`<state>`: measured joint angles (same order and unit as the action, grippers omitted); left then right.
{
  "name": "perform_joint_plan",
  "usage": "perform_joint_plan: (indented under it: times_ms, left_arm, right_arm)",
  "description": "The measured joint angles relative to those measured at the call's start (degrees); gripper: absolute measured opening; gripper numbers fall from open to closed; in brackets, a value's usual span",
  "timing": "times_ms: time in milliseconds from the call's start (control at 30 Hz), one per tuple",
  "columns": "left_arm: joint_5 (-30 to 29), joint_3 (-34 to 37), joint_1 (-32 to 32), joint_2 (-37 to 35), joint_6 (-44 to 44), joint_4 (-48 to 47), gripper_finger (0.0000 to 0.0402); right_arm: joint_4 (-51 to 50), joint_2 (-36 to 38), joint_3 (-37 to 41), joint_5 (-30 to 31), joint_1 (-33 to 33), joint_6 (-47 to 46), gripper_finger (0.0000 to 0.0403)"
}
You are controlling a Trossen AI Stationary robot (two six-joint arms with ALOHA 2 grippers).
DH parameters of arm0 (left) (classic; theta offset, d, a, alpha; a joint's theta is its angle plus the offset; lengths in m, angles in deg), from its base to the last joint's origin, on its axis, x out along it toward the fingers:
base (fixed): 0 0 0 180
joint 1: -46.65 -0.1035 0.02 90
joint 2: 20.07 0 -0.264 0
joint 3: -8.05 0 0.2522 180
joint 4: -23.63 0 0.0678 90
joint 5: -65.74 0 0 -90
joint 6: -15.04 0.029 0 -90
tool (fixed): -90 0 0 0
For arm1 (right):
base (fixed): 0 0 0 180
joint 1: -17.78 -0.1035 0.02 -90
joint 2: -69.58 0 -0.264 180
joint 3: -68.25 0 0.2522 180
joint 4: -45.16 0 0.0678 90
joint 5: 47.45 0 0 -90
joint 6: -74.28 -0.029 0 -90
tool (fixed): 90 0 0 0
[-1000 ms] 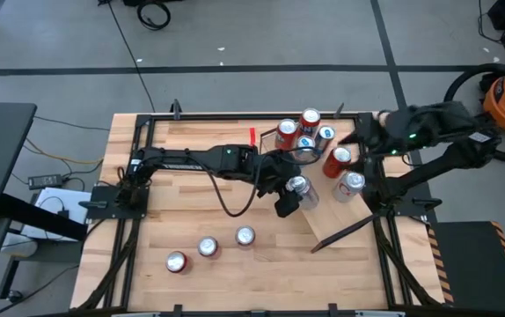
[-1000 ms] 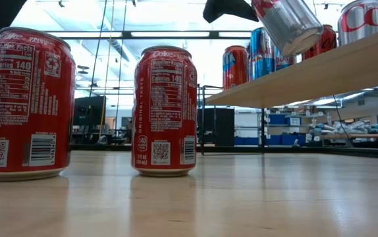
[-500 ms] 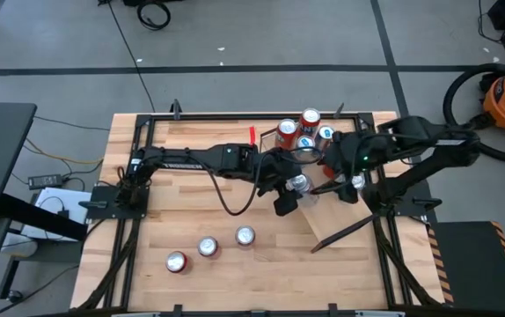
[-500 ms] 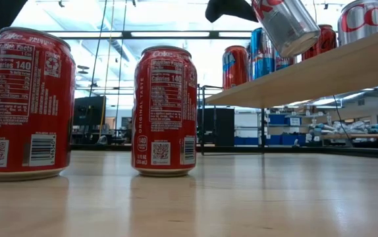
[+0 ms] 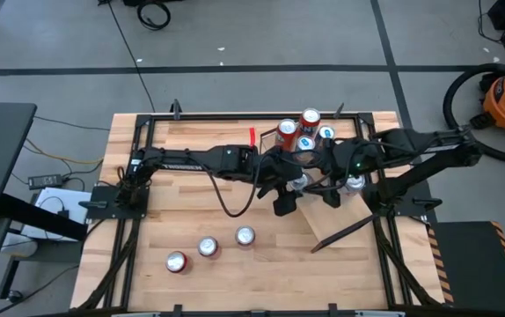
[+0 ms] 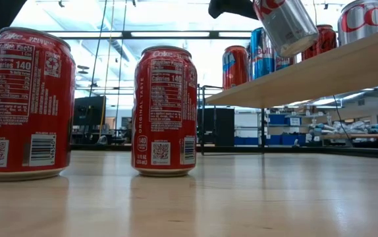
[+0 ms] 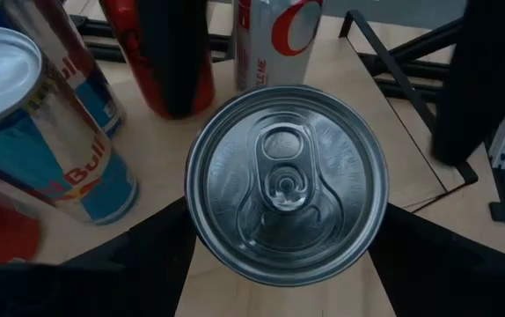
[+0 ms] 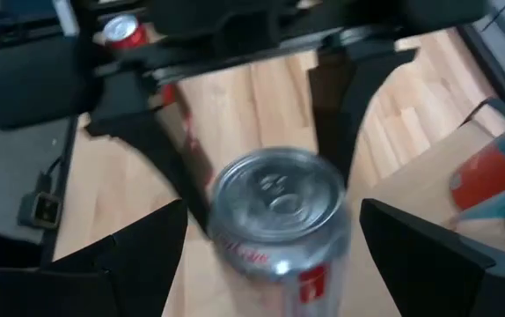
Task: Place canned beverage on shelf
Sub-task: Put the white soda can aligned with the other white soda can on the shelf
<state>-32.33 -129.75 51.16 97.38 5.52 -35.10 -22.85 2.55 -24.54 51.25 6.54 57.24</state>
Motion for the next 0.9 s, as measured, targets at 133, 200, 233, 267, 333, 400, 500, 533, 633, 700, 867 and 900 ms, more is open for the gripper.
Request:
perform_joint_plan:
  times_ms: [133,200,233,267,333,400,500,533,633,700,867,900]
  left_arm:
    - [0.0,0.0,0.3,0.0,0.3,0.2,0.0307]
    - [-0.2,0.0,0.5,0.0,0.3,0.7,0.0307]
    - [-0.2,0.0,0.6,0.0,0.3,0.7,0.0307]
    - [-0.2,0.0,0.6,0.0,0.3,0.7,0.0307]
    - [-0.2,0.0,0.6,0.0,0.3,0.7,0.0307]
    - [-0.2,0.0,0.6,0.0,0.3,0.6,0.0307]
    - [-0.1,0.2,0.6,0.0,0.4,0.0,0.0307]
    - [-0.1,0.2,0.6,0.0,0.5,-0.2,0.0307]
    - [-0.1,0.2,0.6,0.0,0.4,-0.3,0.0307]
    - [-0.1,0.2,0.6,0.0,0.4,-0.5,0.0307]
    - [-0.2,0.2,0.6,0.0,0.4,-0.5,0.0307]
    - [-0.2,0.2,0.6,0.0,0.4,-0.5,0.0307]
  right_arm:
    - [0.5,0.0,1.3,1.7,0.0,-1.0,0.0352]
    - [1.0,0.1,2.3,1.0,0.0,-1.2,0.0352]
    - [1.3,0.1,2.7,0.6,0.0,-1.4,0.0352]
    - [1.7,0.1,3.1,0.4,0.0,-1.4,0.0352]
    - [2.7,0.1,3.9,0.4,0.0,-1.4,0.0353]
    - [3.7,0.1,4.8,0.5,0.0,-1.4,0.0353]
    - [5.4,0.2,6.5,0.5,0.0,-1.4,0.0352]
    - [5.9,0.2,6.9,0.7,0.0,-1.5,0.0352]
    - [6.8,0.2,7.4,1.1,0.0,-1.5,0.0350]
    - [7.0,0.2,7.5,1.6,0.0,-1.4,0.0348]
    - [6.9,0.2,7.5,1.9,0.1,-1.3,0.0344]
    - [6.9,0.2,7.5,1.9,0.1,-1.3,0.0341]
